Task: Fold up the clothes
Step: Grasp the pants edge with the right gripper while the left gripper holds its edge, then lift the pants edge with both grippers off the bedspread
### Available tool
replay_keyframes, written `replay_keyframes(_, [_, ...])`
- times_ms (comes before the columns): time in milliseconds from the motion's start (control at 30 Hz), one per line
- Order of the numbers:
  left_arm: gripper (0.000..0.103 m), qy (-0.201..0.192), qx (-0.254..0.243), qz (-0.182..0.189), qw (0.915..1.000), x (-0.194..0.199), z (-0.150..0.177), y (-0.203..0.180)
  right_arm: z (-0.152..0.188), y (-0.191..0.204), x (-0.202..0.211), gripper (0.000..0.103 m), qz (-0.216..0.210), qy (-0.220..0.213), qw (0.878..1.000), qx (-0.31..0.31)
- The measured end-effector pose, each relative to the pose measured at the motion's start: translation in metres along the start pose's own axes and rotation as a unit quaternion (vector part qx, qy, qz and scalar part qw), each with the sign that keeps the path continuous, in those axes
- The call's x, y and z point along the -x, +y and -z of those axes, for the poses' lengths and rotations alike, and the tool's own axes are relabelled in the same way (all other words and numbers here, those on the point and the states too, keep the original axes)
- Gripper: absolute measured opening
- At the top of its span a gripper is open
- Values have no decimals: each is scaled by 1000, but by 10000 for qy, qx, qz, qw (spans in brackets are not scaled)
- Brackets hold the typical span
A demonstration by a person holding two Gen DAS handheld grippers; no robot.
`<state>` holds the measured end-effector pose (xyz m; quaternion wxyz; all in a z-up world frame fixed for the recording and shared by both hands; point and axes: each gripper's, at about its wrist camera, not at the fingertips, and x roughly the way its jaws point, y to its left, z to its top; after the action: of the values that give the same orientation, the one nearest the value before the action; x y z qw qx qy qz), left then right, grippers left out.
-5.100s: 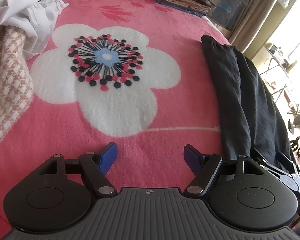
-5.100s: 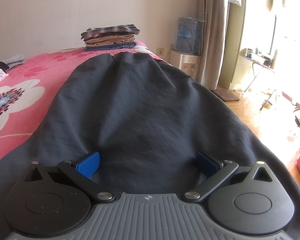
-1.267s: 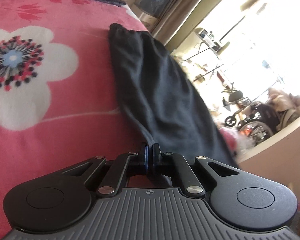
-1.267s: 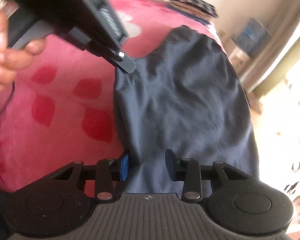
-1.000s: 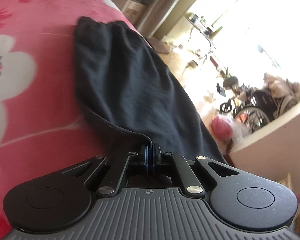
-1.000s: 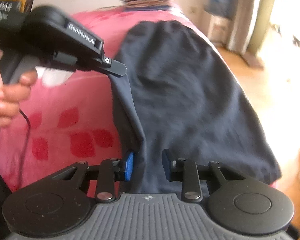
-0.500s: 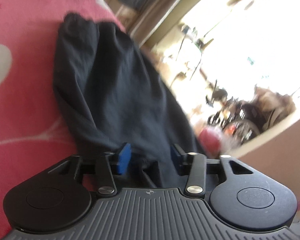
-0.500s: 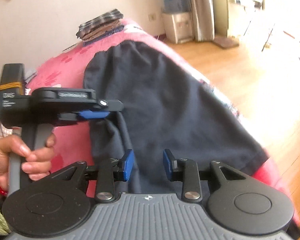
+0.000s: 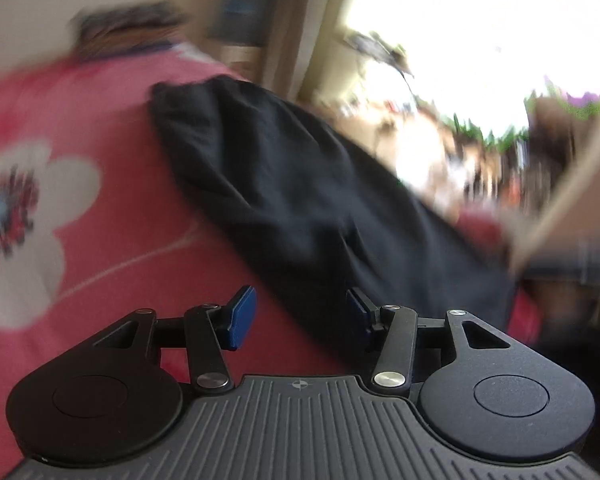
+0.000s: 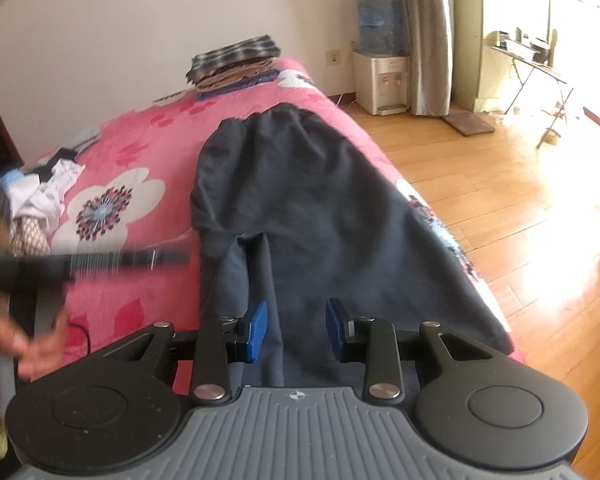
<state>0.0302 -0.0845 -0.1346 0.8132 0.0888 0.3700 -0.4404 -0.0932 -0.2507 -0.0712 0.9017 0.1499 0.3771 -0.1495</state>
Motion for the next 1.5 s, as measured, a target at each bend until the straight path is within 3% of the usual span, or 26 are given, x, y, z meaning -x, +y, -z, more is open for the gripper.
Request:
replay_keyframes(100, [49, 219, -1392, -44, 9900, 0, 20, -39, -1, -9, 7, 35, -7, -41, 9999, -110])
replay_keyframes(233, [49, 295, -1947, 384, 9797, -3, 37, -66, 2, -18, 8, 35, -132, 35, 9995, -271])
replay_keyframes(367, [49, 333, -1833, 618, 9806, -12, 39, -70, 6, -21, 2, 35, -432, 336, 9981, -290])
replay_keyframes(533, [50, 294, -1230, 1066, 9862, -21, 33, -58, 15, -1, 4, 35, -464, 654, 9921, 963])
replay_keyframes(667, [50, 284, -1007, 1270, 9864, -27, 33, -51, 24, 19, -3, 35, -560, 1071, 9741, 1913])
replay_keyframes(967, [50, 247, -913, 1445, 9850, -29, 32, -46, 42, 62, -31, 34, -804, 1729, 9176, 3487])
replay_keyframes(1100, [50, 155, -1044, 1261, 9864, -19, 31, -46, 49, 68, -52, 34, -733, 2130, 9004, 3722])
replay_keyframes(1167, [50, -198, -1433, 969, 9847, -2, 31, -51, 51, 67, -62, 34, -685, 2338, 8950, 3737])
replay_keyframes(1233, [50, -366, -2013, 967, 9741, 13, 34, -58, 51, 65, -68, 34, -681, 2468, 8928, 3706])
replay_keyframes(1367, [50, -168, -3037, 1156, 9456, 12, 48, -77, 46, 59, -69, 34, -725, 2555, 8940, 3609])
replay_keyframes(1433, [50, -96, -3742, 1248, 9189, 8, 60, -88, 45, 56, -68, 34, -735, 2571, 8941, 3594])
replay_keyframes(1500, [50, -90, -4450, 1372, 8849, 5, 72, -98, 45, 54, -66, 34, -737, 2585, 8936, 3595])
